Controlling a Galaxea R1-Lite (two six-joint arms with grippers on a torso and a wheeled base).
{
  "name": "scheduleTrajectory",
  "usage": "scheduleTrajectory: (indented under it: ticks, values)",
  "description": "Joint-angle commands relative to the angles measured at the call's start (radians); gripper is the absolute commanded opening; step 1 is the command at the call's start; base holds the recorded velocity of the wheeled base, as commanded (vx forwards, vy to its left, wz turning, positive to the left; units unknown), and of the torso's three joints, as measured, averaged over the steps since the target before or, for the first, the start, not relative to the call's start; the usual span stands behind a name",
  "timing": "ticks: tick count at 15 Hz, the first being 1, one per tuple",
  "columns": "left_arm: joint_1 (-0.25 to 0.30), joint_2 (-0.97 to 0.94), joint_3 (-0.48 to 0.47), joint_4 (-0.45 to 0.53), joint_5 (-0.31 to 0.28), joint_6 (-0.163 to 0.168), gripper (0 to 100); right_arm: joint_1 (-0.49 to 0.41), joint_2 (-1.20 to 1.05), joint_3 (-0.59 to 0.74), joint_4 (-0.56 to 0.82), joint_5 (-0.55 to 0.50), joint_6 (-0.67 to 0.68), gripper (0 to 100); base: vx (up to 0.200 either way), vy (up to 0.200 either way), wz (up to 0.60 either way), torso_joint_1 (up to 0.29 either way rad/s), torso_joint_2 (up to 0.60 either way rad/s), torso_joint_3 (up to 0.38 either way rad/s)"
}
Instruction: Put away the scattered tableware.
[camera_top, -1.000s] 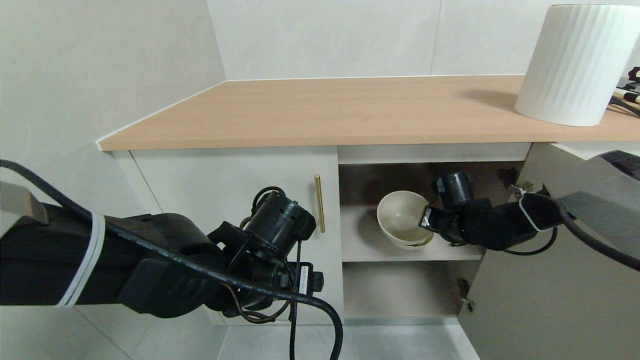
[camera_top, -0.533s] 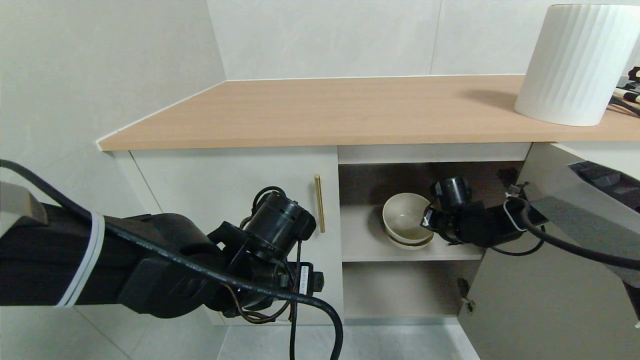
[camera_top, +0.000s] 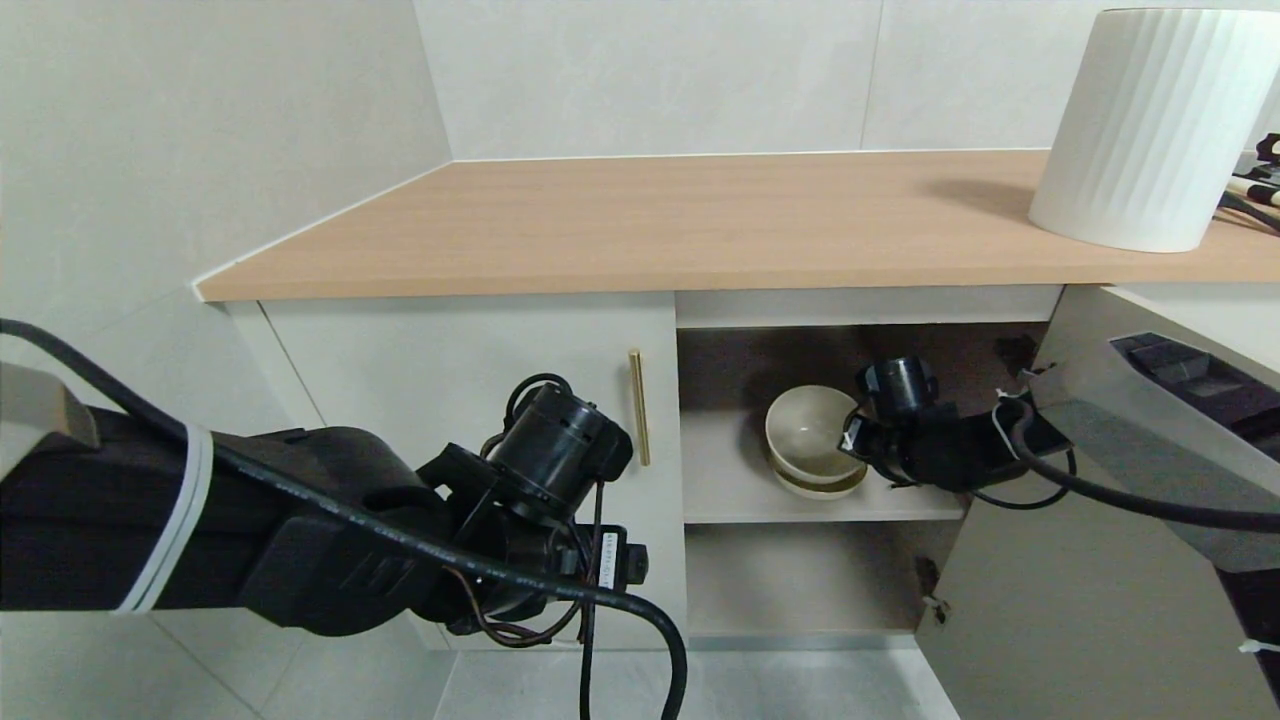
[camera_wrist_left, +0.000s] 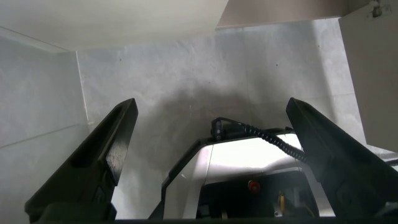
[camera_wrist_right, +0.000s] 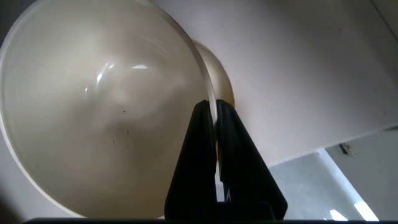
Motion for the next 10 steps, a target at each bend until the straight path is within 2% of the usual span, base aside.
scheduleTrajectory:
  ticks: [1, 10]
  values:
    - [0.000, 0.004, 0.000, 0.000, 0.000, 0.000, 100, -0.007, 0.018, -0.013, 0.000, 0.000, -0.001, 0, 0.000, 0.000, 0.00, 0.000, 0.00, 0.000]
    - [0.000, 0.006, 0.000, 0.000, 0.000, 0.000, 100, -0.004, 0.025, -0.027, 0.020, 0.001, -0.001, 0, 0.000, 0.000, 0.00, 0.000, 0.00, 0.000]
